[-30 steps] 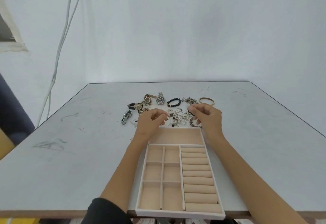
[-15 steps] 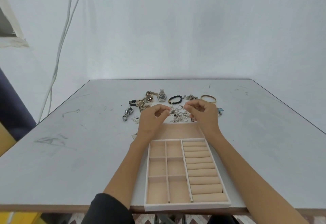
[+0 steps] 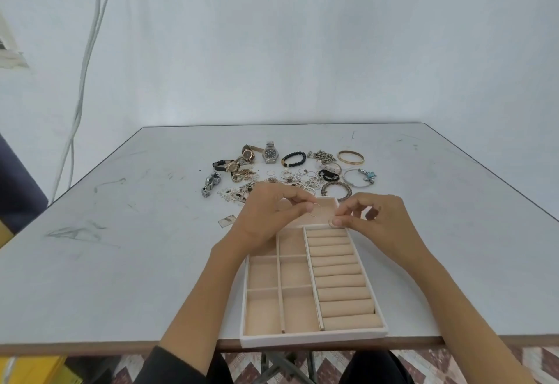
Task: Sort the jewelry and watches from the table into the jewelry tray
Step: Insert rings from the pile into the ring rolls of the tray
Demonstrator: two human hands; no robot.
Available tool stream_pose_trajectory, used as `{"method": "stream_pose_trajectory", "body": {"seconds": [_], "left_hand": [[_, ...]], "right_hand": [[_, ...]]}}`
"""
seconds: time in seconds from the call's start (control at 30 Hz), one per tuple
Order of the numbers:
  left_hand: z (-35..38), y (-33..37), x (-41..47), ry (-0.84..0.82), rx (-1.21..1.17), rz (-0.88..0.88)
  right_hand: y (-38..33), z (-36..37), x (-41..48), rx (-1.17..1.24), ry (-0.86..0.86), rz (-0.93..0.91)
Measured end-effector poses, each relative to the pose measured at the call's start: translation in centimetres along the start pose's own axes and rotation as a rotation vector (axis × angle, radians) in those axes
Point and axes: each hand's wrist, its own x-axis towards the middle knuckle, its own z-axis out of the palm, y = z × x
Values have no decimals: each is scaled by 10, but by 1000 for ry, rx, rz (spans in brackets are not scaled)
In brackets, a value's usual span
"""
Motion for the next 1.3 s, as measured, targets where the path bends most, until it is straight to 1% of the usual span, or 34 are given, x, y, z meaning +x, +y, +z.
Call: {"method": "stream_pose_trajectory", "body": {"seconds": [0.13,0.23,0.47,0.73,1.13,1.3], "left_hand": [[-2,-1,-1,37,41,12],[-3,-1,0,60,55,16],[-3,-3,1,75,74,53],[-3,-2,1,69,75,55],[-3,-2,1,58,103,29],[-3,0,-1,5,76,-40]], "right_hand": [[-1,-2,-6,-86,3,-12],[1,-3,-6,-151,-14,-54],[7,-4,-5,-226,-57,-123],[3,-5,-5,-43,-132,-27],[4,-1,-6,9,-99,24],[5,1,-6,-9,-80,29]]}}
